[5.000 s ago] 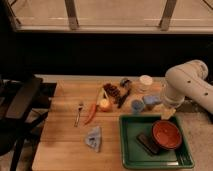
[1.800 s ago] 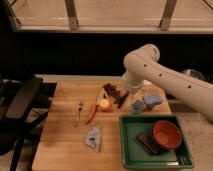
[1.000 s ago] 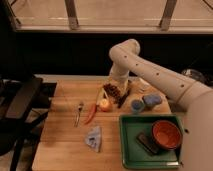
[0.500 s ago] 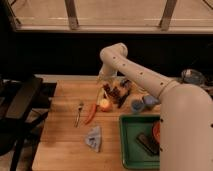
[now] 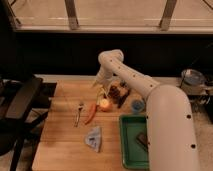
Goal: Place banana in table surface
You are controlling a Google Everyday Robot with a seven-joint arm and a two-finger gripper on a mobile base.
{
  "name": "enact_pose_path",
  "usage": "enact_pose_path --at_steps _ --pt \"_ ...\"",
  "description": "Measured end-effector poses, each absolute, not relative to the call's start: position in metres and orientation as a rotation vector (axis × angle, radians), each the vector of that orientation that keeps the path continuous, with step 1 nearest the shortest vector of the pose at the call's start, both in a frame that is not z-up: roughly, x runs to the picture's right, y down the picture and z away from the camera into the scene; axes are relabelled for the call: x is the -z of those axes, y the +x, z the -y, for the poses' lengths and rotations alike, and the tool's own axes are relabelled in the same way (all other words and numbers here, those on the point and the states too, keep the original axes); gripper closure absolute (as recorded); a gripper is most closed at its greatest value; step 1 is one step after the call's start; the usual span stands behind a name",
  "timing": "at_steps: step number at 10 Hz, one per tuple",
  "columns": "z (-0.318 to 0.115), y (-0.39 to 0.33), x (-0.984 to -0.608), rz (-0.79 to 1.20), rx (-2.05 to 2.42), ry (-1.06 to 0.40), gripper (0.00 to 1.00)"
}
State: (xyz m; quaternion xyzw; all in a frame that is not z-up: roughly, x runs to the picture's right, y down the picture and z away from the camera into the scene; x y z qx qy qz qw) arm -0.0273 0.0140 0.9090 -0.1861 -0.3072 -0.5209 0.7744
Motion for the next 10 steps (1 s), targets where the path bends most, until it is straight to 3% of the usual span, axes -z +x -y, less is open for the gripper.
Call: enact_pose_path --at_steps 3,8,10 --pt "-0.037 -0.034 -0.931 0.742 1.098 -0.44 0.4" --pt "-0.051 -0.042 -0.932 0.785 1.086 -0.453 0.91" --pt "-0.034 -0.036 -0.914 0.722 1.096 -0.413 1.0"
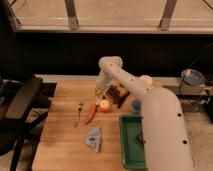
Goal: Place banana in table surface
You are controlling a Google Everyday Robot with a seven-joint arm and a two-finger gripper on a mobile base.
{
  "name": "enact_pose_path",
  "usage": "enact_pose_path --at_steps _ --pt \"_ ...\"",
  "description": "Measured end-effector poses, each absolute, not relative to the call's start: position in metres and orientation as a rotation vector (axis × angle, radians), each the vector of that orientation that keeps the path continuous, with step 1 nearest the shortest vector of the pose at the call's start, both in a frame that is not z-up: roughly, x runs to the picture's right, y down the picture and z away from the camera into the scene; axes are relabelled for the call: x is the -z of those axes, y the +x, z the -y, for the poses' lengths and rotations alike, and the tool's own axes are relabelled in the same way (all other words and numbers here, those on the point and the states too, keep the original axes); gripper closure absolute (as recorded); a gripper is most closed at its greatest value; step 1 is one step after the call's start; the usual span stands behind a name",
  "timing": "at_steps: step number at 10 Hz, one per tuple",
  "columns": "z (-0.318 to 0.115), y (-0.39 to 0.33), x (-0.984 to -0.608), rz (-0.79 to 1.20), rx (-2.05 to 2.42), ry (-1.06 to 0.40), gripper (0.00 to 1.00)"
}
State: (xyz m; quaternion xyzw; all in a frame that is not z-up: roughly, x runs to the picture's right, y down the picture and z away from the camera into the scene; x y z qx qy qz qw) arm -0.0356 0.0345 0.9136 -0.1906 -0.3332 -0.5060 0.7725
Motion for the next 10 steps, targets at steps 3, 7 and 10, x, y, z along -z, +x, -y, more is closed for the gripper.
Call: enact_pose_path --at_steps 3,7,10 --pt "0.004 -0.02 -0.866 0.624 1.091 -0.327 1.0" --pt "0.058 -0.011 -0.789 0.538 1.084 -0.199 1.0" --pt "0.075 -0.017 -0.745 0.507 1.109 -0.096 1.0"
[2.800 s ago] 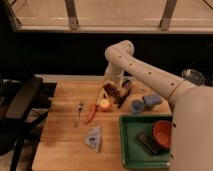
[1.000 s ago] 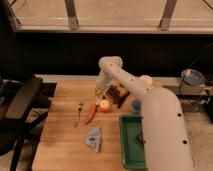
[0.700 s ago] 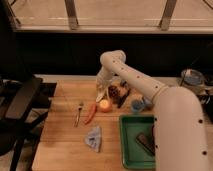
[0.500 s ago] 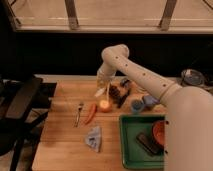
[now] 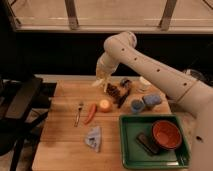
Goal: Place banana in table surface
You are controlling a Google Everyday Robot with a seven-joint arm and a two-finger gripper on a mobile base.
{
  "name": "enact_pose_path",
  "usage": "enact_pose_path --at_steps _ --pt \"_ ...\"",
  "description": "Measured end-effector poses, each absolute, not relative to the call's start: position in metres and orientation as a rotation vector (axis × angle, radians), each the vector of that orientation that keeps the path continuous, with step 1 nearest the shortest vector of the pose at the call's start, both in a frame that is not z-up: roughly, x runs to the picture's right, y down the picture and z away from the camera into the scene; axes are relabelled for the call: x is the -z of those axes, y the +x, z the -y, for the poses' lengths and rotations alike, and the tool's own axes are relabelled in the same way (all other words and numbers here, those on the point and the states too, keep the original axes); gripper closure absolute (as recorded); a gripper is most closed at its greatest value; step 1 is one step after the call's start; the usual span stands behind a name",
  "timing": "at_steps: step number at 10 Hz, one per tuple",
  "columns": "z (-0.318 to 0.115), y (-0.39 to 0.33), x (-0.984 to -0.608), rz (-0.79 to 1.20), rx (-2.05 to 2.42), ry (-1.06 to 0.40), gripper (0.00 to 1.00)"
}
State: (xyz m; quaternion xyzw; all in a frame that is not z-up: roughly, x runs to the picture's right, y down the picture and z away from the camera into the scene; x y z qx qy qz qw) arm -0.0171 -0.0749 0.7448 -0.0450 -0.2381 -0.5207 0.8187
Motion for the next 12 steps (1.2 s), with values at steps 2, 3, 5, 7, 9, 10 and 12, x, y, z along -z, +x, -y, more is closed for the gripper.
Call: enact_pose_path --at_steps 2,3,5,7,9,10,12 --pt "0.076 -0.027 -0.741 0.517 1.13 -0.069 1.0" --pt "0.075 -0.032 -0.746 0.529 1.141 -0.062 1.0" --pt "0.071 -0.044 -0.76 0.569 1.165 -0.063 1.0" --pt "0.067 -0.058 -0.78 0.619 1.194 -0.085 1.0" --pt "0.058 -0.069 -0.808 0.697 1.193 -0.102 1.0" --pt "0.052 -0.07 -0.824 0.737 1.178 -0.104 1.0" --pt "0.042 -0.068 -0.852 0.816 1.143 -0.1 1.0"
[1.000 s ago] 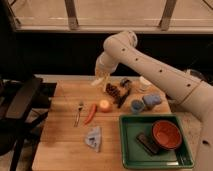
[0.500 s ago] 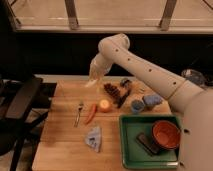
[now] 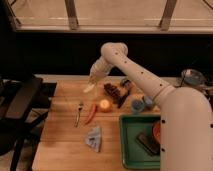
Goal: Place banana in table surface
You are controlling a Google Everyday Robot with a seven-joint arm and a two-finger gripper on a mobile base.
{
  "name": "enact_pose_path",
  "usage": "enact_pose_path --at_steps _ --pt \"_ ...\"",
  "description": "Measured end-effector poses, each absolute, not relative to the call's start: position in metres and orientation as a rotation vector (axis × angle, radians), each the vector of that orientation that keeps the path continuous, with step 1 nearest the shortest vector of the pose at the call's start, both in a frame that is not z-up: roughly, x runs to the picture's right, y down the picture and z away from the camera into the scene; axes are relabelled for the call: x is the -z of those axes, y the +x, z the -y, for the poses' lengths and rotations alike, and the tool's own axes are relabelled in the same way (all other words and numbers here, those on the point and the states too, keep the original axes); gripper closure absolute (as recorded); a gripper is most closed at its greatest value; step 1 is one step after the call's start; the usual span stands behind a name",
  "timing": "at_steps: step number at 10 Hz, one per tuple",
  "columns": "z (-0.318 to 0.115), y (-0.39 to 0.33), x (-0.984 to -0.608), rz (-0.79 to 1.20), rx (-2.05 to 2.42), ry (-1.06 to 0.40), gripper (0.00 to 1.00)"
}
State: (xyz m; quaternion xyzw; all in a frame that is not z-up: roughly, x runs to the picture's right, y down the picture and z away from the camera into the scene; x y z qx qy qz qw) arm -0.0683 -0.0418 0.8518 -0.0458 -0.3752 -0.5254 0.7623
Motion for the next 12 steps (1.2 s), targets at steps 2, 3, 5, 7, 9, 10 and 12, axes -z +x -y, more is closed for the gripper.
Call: enact_pose_path --at_steps 2,3,5,7,9,10,12 --pt "0.038 -0.07 -0.866 0.865 1.145 -0.092 1.0" --pt "0.033 -0.071 -0.874 0.89 1.159 -0.094 1.0" --pt "0.025 -0.076 -0.885 0.946 1.206 -0.092 1.0" --pt "0.015 -0.083 -0.892 1.002 1.26 -0.095 0.9" --pt "0.011 -0.078 -0.894 1.026 1.246 -0.098 0.72" --pt "0.008 -0.069 -0.896 1.032 1.195 -0.125 0.62" --pt "0.008 -0.066 -0.897 1.032 1.178 -0.134 0.58"
